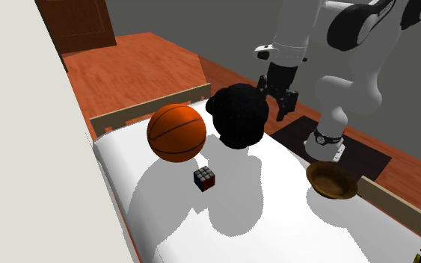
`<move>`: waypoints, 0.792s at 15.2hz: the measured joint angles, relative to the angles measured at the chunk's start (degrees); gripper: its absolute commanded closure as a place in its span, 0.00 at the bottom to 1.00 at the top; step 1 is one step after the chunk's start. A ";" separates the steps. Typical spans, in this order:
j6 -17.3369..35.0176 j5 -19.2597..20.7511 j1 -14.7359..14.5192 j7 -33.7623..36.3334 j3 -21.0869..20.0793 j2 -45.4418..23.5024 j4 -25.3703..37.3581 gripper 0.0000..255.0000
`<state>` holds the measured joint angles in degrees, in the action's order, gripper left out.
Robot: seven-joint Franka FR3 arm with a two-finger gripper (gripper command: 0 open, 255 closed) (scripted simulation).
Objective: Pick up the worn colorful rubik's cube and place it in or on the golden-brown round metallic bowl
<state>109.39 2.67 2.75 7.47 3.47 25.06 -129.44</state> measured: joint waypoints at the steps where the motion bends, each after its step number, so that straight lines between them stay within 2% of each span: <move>1: 1.63 -0.05 0.09 -0.26 0.33 -2.37 0.51 0.00; 7: 7.82 -0.92 0.51 -1.57 1.78 -14.36 5.10 0.00; 12: 11.51 -2.29 0.94 -2.75 2.61 -25.44 11.42 0.00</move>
<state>120.90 0.38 3.69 4.71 6.08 -0.38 -118.01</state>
